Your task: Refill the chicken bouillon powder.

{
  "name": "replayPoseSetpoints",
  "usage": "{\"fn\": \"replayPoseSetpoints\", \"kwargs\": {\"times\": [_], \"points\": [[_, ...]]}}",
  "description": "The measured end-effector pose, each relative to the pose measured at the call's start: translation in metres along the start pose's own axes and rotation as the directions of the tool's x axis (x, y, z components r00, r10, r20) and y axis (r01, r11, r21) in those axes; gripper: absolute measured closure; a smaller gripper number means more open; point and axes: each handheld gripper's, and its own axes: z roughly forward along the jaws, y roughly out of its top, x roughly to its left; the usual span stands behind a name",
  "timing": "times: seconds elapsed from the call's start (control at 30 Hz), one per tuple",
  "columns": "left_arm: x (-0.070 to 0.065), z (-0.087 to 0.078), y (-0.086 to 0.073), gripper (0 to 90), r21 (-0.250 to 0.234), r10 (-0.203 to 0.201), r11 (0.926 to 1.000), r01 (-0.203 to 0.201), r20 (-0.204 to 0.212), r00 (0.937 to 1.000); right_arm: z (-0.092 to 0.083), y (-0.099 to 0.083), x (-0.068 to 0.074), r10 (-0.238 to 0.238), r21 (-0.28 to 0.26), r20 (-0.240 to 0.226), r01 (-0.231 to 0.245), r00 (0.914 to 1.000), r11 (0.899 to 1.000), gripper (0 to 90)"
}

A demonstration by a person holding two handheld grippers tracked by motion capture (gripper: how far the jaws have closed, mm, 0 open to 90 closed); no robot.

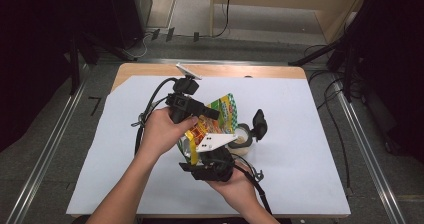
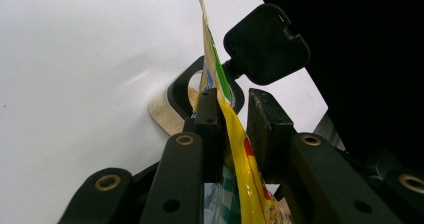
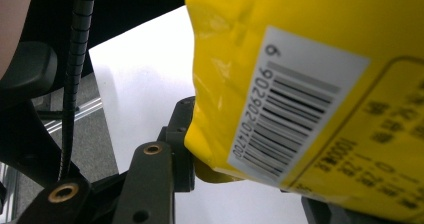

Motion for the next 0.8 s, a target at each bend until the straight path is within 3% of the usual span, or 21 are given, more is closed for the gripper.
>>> {"fn": "replayPoseSetpoints", "kwargs": {"times": [0.3,0.4,0.57,0.8], "points": [[-0.005,-0.004,-0.001,75.8,-0.016,0.015,0.9998,-0.015,-0.007,0.9999,-0.001,0.001,0.0,-0.022,-0.011,0.01,0.023,0.9997,1.0,62.3],[-0.009,0.0,-0.002,76.1,0.0,0.029,0.9996,-0.029,-0.026,0.9992,0.002,-0.002,0.0,-0.011,-0.009,0.0,0.011,0.9999,1.0,62.9],[-0.014,0.002,-0.002,76.9,0.005,0.043,0.9991,-0.043,-0.03,0.9986,0.005,-0.005,0.0,0.022,-0.004,-0.011,-0.022,0.9997,1.0,63.8],[-0.016,0.002,-0.002,77.0,0.005,0.052,0.9986,-0.052,-0.026,0.9983,0.006,-0.006,0.001,0.031,-0.017,-0.004,-0.031,0.9995,0.999,63.9]]}}
